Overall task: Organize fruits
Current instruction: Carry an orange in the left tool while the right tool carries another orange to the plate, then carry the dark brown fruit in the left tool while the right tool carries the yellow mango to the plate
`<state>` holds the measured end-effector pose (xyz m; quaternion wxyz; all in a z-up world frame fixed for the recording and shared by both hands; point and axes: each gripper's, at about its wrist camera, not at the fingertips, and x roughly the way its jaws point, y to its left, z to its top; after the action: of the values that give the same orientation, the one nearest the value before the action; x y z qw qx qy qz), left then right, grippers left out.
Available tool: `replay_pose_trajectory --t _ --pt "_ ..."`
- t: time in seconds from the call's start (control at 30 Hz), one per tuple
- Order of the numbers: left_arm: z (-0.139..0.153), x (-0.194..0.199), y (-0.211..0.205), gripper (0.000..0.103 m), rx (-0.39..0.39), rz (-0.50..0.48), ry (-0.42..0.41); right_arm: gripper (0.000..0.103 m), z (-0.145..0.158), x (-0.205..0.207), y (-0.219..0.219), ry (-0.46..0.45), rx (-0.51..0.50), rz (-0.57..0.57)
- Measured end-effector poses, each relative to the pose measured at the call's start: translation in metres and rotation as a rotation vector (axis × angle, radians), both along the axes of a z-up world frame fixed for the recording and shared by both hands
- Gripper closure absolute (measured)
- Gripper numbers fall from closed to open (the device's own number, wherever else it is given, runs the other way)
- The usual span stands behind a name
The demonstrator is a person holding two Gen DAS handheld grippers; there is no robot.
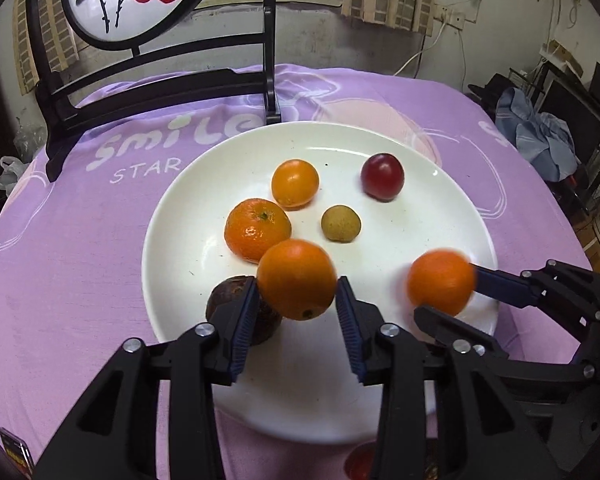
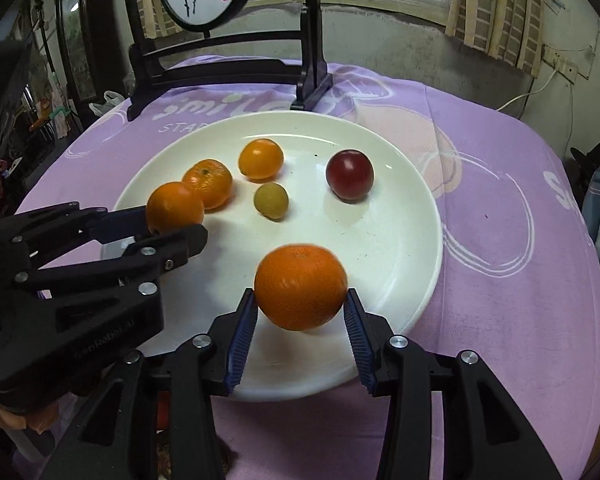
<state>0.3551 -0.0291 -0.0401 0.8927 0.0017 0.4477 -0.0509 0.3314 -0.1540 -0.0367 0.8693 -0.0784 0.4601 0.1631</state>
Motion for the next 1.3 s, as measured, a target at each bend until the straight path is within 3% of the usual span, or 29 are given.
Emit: replay_pose_trajectory --t 0.07,0.1,0.37,0.6,0.9,1.2,1.3 --pt "0.005 -0.003 0.001 0.035 0.016 0.029 -0.026 0.045 0.004 -0.004 -0.003 -0.028 -0.001 -0.006" --pt "0.008 -0.005 0.001 0.034 0.021 0.029 -0.036 0.044 0.007 -0.006 -0.005 -0.035 0.006 -0.007" --pt "0.035 -0.045 0.002 0.033 0.028 0.001 -0.067 0.044 0.03 -0.038 -0.027 -0.059 0.058 -0.023" --pt "0.036 -0.103 0.008 0.031 0.022 -0.004 -0.057 0.042 0.039 -0.086 -0.05 -0.072 0.07 -0.039" --pt "0.022 -0.168 0.025 0.031 0.003 0.014 -0.048 0.042 0.015 -0.142 -0.076 -0.027 0.043 -0.062" --pt "0.015 -0.199 0.035 0.031 0.021 -0.008 -0.05 0.042 -0.017 -0.148 -0.08 0.025 0.019 -0.09" --pt "0.012 -0.201 0.043 0.031 0.015 -0.001 -0.04 0.055 -0.025 -0.149 -0.075 0.024 -0.01 -0.075"
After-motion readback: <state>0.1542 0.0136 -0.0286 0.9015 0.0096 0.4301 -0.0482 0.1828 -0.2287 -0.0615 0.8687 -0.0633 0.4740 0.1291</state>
